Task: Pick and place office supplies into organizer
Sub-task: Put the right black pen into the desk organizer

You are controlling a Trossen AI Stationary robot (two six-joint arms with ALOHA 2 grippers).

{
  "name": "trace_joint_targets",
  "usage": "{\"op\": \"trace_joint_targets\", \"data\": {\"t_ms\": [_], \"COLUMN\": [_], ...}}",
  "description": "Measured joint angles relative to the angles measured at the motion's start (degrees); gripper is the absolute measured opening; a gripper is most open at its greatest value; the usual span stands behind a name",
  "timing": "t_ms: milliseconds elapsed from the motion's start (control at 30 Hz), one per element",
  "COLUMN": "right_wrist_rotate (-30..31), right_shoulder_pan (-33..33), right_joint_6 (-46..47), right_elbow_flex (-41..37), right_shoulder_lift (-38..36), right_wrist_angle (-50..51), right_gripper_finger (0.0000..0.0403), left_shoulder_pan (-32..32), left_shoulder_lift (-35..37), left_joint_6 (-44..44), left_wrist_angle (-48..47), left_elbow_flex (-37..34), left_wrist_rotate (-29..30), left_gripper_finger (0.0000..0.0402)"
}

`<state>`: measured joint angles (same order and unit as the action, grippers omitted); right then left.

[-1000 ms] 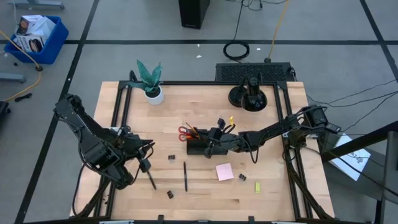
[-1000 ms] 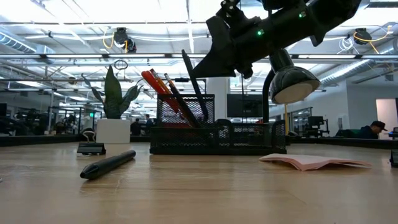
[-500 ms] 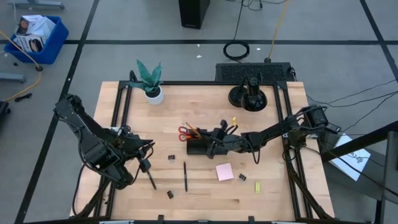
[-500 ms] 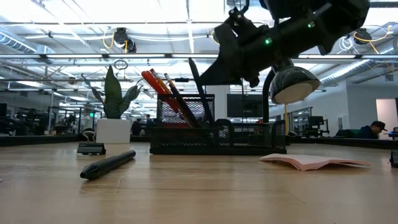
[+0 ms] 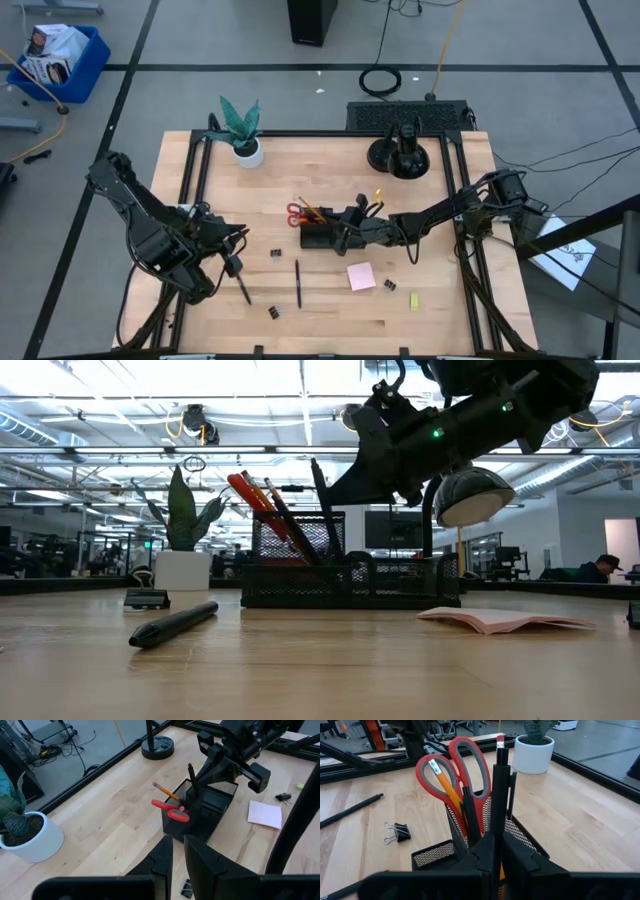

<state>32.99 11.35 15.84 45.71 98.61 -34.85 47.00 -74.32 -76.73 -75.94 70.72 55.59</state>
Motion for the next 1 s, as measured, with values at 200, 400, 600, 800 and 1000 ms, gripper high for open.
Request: {"op": "trace_joint_targets", "data": {"t_ms": [200,400,600,800,1000], "right_wrist_rotate": [-0.19,-0.2,0.19,0.05,-0.04], "right_shoulder_pan": [0.04,0.19,0.77,1.07,1.05], "right_joint_6": [0.0,1.29,1.65,1.04,1.73], "right_elbow_flex": [0.0,0.0,0.02,0.02,0.09], "right_shoulder_lift": [0.0,0.0,1.89,2.23,2.21], "right_wrist_angle": [0.15,1.59,-0.22,-0.98,-0.07], "right_gripper_finger": [0.0018,0.0018,0.0018,0.0018,0.0018], "left_shoulder_pan": [0.0,0.0,0.0,0.0,0.0], "left_shoulder_lift": [-0.01,-0.01,0.0,-0.01,-0.02], "left_joint_6": [0.0,-0.02,0.0,-0.01,0.13], "left_wrist_angle": [0.0,0.02,0.05,0.27,0.44], "left_elbow_flex": [0.0,0.0,0.0,0.0,0.01], "left_wrist_rotate": [0.0,0.0,0.04,0.07,0.04], "left_gripper_finger": [0.0053,0.0053,0.0053,0.0053,0.0053]}}
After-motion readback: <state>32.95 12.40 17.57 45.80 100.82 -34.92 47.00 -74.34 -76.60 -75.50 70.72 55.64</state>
